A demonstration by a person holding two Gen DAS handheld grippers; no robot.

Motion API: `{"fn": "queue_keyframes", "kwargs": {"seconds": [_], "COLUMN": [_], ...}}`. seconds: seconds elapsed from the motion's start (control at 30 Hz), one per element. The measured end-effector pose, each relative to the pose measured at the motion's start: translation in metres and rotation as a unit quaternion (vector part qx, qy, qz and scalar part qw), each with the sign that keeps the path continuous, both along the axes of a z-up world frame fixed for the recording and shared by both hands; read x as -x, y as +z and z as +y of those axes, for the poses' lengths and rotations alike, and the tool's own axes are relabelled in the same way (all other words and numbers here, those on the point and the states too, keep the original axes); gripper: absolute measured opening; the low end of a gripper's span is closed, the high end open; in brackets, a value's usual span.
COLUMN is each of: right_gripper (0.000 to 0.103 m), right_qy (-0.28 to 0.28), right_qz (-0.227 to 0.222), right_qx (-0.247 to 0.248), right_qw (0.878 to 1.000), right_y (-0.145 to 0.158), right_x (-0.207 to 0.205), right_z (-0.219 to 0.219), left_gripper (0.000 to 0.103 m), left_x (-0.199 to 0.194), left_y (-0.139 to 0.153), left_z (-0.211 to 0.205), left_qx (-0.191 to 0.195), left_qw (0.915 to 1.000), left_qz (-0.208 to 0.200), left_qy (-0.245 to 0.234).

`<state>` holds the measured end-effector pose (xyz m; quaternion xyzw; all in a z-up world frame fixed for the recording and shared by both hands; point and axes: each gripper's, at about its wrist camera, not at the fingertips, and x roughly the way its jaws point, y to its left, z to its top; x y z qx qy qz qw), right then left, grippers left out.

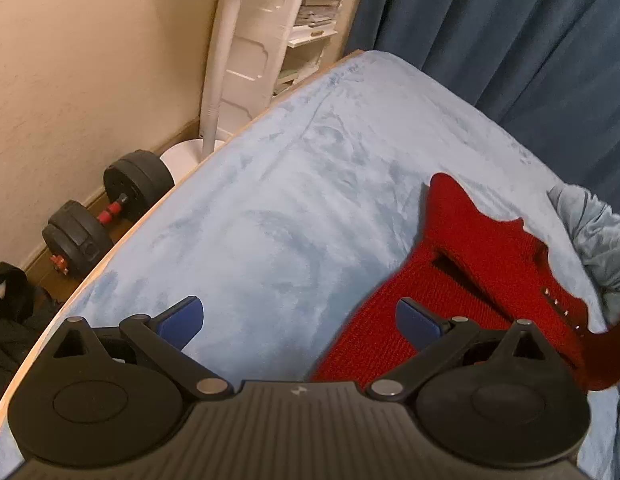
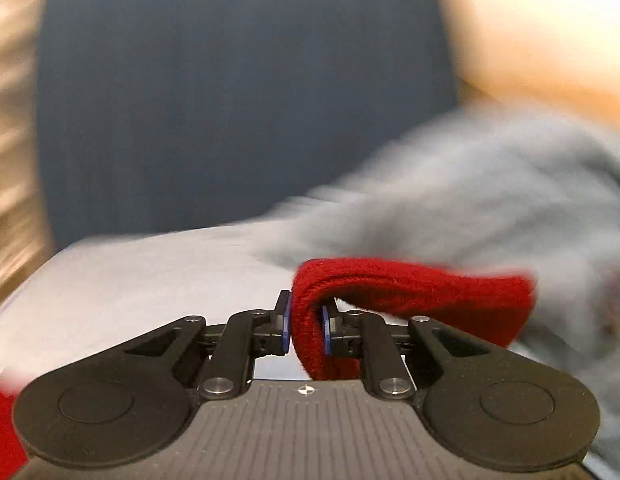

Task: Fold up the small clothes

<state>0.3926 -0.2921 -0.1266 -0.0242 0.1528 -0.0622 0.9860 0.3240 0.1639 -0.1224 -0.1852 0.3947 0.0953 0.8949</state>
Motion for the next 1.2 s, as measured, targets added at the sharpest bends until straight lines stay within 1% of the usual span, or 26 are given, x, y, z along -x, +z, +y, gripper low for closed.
{"fn": "queue_keyframes", "kwargs": {"seconds": [0.03, 0.07, 0.1, 0.13, 0.17, 0.2, 0.23, 0.3, 0.33, 0.37, 0.4, 0.47, 0.5, 0.6, 0.7, 0.77, 0.83, 0.9, 0.97, 1.03, 1.07, 1.2], "right_gripper": [0.036, 0.060, 0.071, 0.070, 0.070, 0.070, 0.070, 0.070, 0.070, 0.070, 0.070, 0.070, 0.071, 0.073, 0.076, 0.077, 0.078, 0.079, 0.079, 0.079, 0.079, 0.081], "right_qy": [0.065, 0.118, 0.144, 0.156, 0.162, 0.157, 0.139, 0.088, 0.059, 0.043, 0.026, 0.000, -0.009, -0.012, -0.012, -0.014, -0.008, 0.009, 0.027, 0.034, 0.040, 0.040], "right_qz": [0.039, 0.097, 0.144, 0.170, 0.182, 0.185, 0.189, 0.195, 0.192, 0.189, 0.184, 0.175, 0.173, 0.169, 0.191, 0.194, 0.191, 0.188, 0.182, 0.169, 0.163, 0.113], "right_qx": [0.028, 0.059, 0.085, 0.102, 0.112, 0.113, 0.108, 0.077, 0.045, 0.023, 0.007, -0.008, -0.017, -0.055, -0.078, -0.084, -0.082, -0.075, -0.062, -0.040, -0.033, -0.044], "right_qw": [0.997, 0.987, 0.975, 0.968, 0.963, 0.963, 0.966, 0.974, 0.979, 0.981, 0.983, 0.984, 0.985, 0.984, 0.978, 0.977, 0.978, 0.979, 0.981, 0.984, 0.985, 0.992], "right_y": [-0.017, -0.040, -0.063, -0.082, -0.097, -0.104, -0.106, -0.098, -0.087, -0.079, -0.070, -0.052, -0.044, -0.023, -0.010, 0.002, 0.016, 0.026, 0.036, 0.046, 0.052, 0.076], "right_x": [-0.001, 0.000, 0.006, 0.016, 0.030, 0.041, 0.050, 0.060, 0.068, 0.074, 0.085, 0.110, 0.128, 0.186, 0.236, 0.275, 0.303, 0.332, 0.352, 0.374, 0.380, 0.412], "right_z": [0.040, 0.077, 0.103, 0.116, 0.119, 0.114, 0.101, 0.074, 0.055, 0.041, 0.029, 0.017, 0.014, 0.017, 0.027, 0.035, 0.046, 0.058, 0.068, 0.081, 0.086, 0.093], "left_gripper": [0.103, 0.103, 0.103, 0.103, 0.103, 0.103, 0.103, 0.103, 0.103, 0.103, 0.103, 0.103, 0.103, 0.103, 0.103, 0.103, 0.103, 0.103, 0.103, 0.103, 0.103, 0.103], "left_x": [0.003, 0.006, 0.008, 0.010, 0.013, 0.015, 0.016, 0.017, 0.016, 0.015, 0.014, 0.014, 0.014, 0.023, 0.045, 0.068, 0.094, 0.123, 0.151, 0.178, 0.192, 0.236], "left_y": [0.001, 0.003, 0.004, 0.005, 0.006, 0.006, 0.005, 0.001, -0.002, -0.005, -0.007, -0.007, -0.005, 0.001, 0.011, 0.016, 0.019, 0.022, 0.028, 0.038, 0.044, 0.067], "left_z": [0.003, 0.006, 0.009, 0.013, 0.016, 0.020, 0.022, 0.021, 0.020, 0.017, 0.013, 0.002, -0.006, -0.029, -0.051, -0.064, -0.073, -0.082, -0.090, -0.097, -0.101, -0.117], "left_qx": [0.000, -0.001, 0.000, 0.002, 0.004, 0.003, -0.001, -0.007, -0.008, -0.005, 0.000, 0.007, 0.000, -0.028, -0.057, -0.075, -0.083, -0.092, -0.093, -0.099, -0.109, -0.150], "left_qw": [1.0000, 1.0000, 0.9999, 0.9999, 0.9999, 0.9999, 0.9999, 0.9998, 0.9998, 0.9999, 0.9999, 0.9998, 0.9996, 0.9979, 0.9926, 0.9888, 0.9853, 0.9823, 0.9804, 0.9781, 0.9764, 0.9656], "left_qz": [-0.004, -0.007, -0.008, -0.009, -0.010, -0.012, -0.014, -0.014, -0.012, -0.008, -0.006, -0.006, -0.005, -0.004, 0.001, 0.002, 0.004, 0.009, 0.015, 0.005, -0.002, -0.030], "left_qy": [0.002, 0.005, 0.006, 0.006, 0.005, 0.002, -0.002, -0.009, -0.011, -0.010, -0.010, -0.018, -0.027, -0.058, -0.107, -0.129, -0.149, -0.163, -0.173, -0.183, -0.186, -0.210]}}
